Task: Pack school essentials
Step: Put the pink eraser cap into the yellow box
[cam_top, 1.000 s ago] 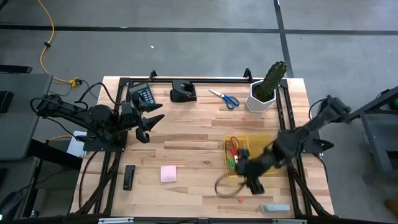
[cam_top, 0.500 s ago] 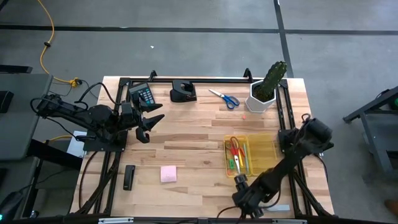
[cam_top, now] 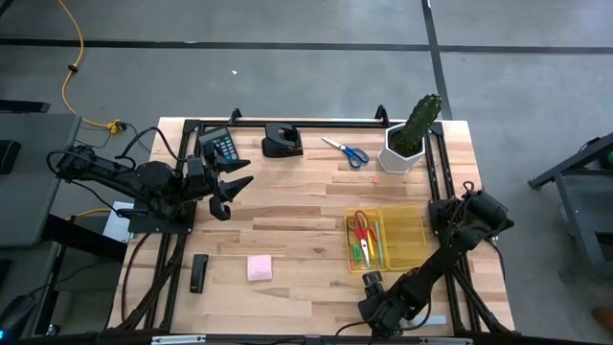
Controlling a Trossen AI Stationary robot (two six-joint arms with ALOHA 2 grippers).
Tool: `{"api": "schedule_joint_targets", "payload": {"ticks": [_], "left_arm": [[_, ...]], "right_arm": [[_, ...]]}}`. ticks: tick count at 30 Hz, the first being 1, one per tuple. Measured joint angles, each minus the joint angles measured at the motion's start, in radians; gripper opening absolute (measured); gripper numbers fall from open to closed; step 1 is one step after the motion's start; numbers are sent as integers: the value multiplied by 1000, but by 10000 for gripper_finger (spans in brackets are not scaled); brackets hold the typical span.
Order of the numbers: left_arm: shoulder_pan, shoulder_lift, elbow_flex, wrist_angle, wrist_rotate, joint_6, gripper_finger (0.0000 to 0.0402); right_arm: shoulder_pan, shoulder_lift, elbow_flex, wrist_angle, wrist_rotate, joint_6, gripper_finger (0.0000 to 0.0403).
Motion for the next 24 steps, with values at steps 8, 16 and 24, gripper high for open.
{"api": "schedule_joint_targets", "payload": {"ticks": [8, 16, 24], "left_arm": [[0, 0, 0, -3, 0, 0, 191], [0, 0, 0, -7, 0, 0, 191], [0, 0, 0, -7, -5, 0, 191]], "right_arm": [[21, 2, -1, -39, 32, 27, 105], [25, 0, -4, -36, 39, 8, 32], [-2, -49, -12, -83, 13, -47, 9]]}}
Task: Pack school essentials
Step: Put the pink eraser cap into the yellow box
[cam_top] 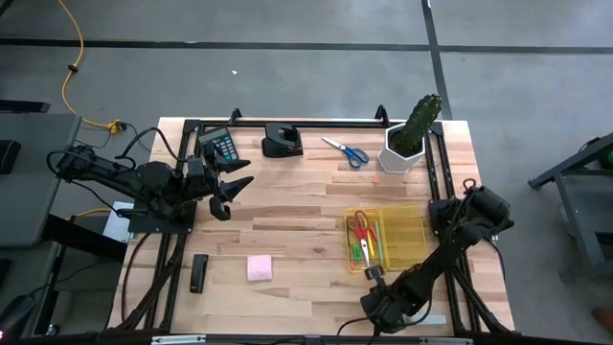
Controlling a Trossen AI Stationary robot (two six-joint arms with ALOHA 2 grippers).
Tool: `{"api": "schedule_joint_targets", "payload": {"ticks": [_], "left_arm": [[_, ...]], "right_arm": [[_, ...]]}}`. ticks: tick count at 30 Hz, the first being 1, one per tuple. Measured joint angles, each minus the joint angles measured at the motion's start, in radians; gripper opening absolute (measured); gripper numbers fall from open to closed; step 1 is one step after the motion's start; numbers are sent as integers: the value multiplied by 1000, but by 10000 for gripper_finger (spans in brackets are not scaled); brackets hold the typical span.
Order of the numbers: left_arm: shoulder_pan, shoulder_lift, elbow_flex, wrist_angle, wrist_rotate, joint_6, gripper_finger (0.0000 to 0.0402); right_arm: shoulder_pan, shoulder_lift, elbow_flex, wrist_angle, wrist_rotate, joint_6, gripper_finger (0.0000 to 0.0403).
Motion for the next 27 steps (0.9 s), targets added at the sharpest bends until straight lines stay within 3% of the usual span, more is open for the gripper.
{"api": "schedule_joint_targets", "payload": {"ticks": [4, 7, 11, 15, 18, 20, 23, 27], "left_arm": [[0, 0, 0, 0, -12, 0, 191], [0, 0, 0, 0, -19, 0, 191], [0, 0, 0, 0, -19, 0, 191], [0, 0, 0, 0, -19, 0, 191], [0, 0, 0, 0, -19, -1, 191], [0, 0, 0, 0, -16, -16, 191], [0, 0, 0, -3, 29, -64, 191], [0, 0, 0, -18, 118, -165, 191]], "right_arm": [[-13, -76, -36, 9, -29, -1, 4], [-16, -173, -126, 121, -47, 64, 3], [-34, -342, -297, 412, -32, 205, 2], [-115, -482, -445, 754, 105, 243, 1], [-207, -533, -493, 900, 226, 143, 1], [-288, -544, -494, 971, 250, 18, 1], [-420, -544, -469, 1044, 218, -155, 0], [-574, -544, -401, 1081, 99, -326, 0]]}}
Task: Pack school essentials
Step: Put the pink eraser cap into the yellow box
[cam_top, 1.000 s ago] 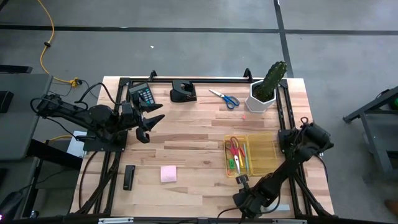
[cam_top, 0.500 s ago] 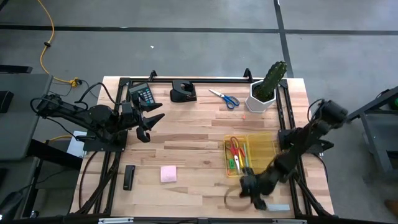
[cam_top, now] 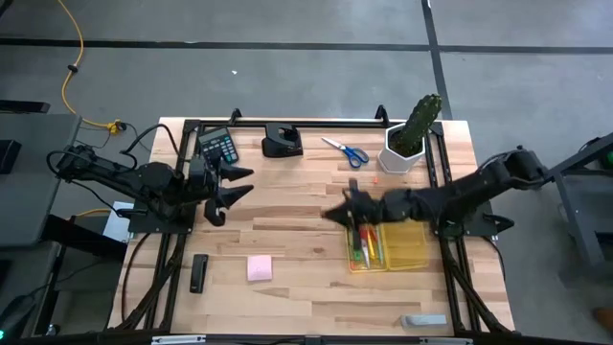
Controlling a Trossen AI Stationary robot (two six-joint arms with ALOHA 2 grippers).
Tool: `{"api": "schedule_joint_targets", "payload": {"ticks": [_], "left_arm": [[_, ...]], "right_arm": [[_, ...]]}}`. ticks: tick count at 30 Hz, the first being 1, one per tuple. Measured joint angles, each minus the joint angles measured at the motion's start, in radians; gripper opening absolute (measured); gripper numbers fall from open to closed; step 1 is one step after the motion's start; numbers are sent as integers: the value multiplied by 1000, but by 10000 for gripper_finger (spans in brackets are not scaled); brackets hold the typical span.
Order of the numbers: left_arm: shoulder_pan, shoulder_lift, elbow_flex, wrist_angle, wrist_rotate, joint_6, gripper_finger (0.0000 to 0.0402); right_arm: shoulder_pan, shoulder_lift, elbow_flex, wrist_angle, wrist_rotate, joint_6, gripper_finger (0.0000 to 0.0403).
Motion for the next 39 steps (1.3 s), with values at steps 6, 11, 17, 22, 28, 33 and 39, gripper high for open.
{"api": "schedule_joint_targets", "payload": {"ticks": [6, 11, 17, 22, 28, 33, 39], "left_arm": [[0, 0, 0, -2, 52, -56, 191], [0, 0, 0, -5, 51, -54, 191], [0, 0, 0, -7, 50, -35, 191], [0, 0, 0, -10, 47, -28, 191], [0, 0, 0, -59, 48, -54, 191], [0, 0, 0, -123, 102, -74, 191], [0, 0, 0, -169, 129, -112, 191]], "right_arm": [[-121, -1, 99, 1, -143, -126, 0], [-138, -1, 120, 2, -185, -147, 0], [-138, 0, 120, -2, -188, -144, 0], [-138, 0, 119, -2, -192, -139, 0], [-119, -39, 120, -166, -251, -23, 0], [-42, -62, 118, -549, -266, 120, 0], [63, -62, 22, -712, -269, 316, 0]]}}
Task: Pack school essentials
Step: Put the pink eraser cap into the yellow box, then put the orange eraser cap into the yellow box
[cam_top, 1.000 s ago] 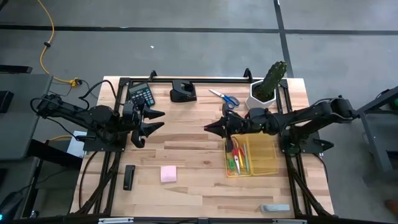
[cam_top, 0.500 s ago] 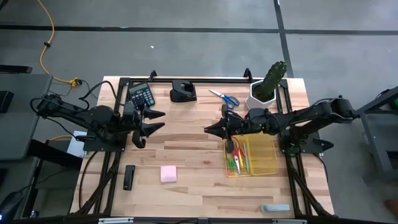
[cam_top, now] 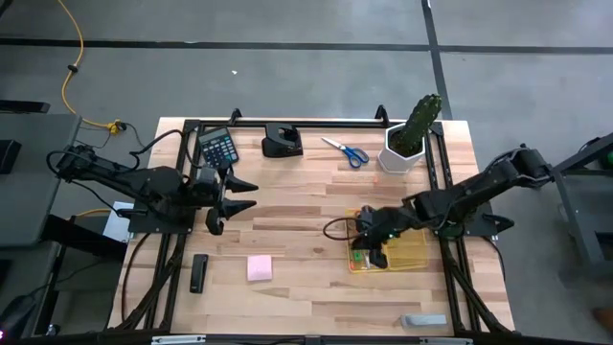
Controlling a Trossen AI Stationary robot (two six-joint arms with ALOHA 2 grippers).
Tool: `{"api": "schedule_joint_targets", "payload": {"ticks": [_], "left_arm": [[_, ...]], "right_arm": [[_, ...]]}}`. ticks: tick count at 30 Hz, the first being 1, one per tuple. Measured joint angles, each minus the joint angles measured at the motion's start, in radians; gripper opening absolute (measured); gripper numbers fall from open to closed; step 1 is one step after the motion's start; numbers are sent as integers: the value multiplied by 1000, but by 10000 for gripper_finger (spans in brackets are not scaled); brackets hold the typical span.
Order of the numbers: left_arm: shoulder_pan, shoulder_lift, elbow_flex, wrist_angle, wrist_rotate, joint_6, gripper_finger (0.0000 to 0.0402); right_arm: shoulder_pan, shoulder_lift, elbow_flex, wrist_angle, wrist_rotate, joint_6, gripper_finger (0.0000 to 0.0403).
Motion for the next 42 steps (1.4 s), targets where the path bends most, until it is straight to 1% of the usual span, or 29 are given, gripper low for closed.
{"api": "schedule_joint_targets", "payload": {"ticks": [1, 4, 6, 8, 11, 16, 20, 23, 25, 30, 34, 35, 38, 39, 42], "left_arm": [[0, 0, 0, -2, 0, -14, 191], [0, 0, 0, -3, -1, -58, 191], [0, 0, 0, 0, -2, -84, 191], [0, 0, 0, 10, -2, -92, 191], [0, -1, 0, 20, -2, -91, 191], [0, 0, 0, 21, -2, -100, 191], [0, 0, 0, 23, -3, -110, 191], [0, 0, 0, 23, -3, -120, 191], [0, 0, 0, 23, -3, -128, 191], [0, 0, 0, 23, -3, -129, 191], [0, 0, 0, 22, -3, -124, 191], [0, 0, 0, 21, -3, -121, 191], [0, 0, 0, 21, -3, -130, 191], [0, 0, 0, 21, -3, -133, 191], [0, 0, 0, 20, -3, -135, 191]], "right_arm": [[12, 0, -21, 2, 8, 44, 0], [40, 0, -83, -2, 95, 152, 0], [46, 0, -111, -3, 152, 219, 0], [42, 0, -128, -2, 188, 288, 0], [41, 0, -145, 0, 213, 360, 0], [46, 0, -153, 3, 211, 439, 0], [46, 0, -153, 4, 216, 458, 1], [46, 0, -153, 4, 218, 461, 14], [46, 0, -153, 4, 218, 467, 30], [46, 0, -153, 4, 218, 483, 88], [42, 0, -153, 3, 220, 420, 127], [38, -2, -153, 2, 202, 413, 134], [24, -31, -153, -6, 97, 367, 151], [22, -46, -153, -11, 80, 350, 154], [17, -103, -153, -20, 97, 325, 158]]}}
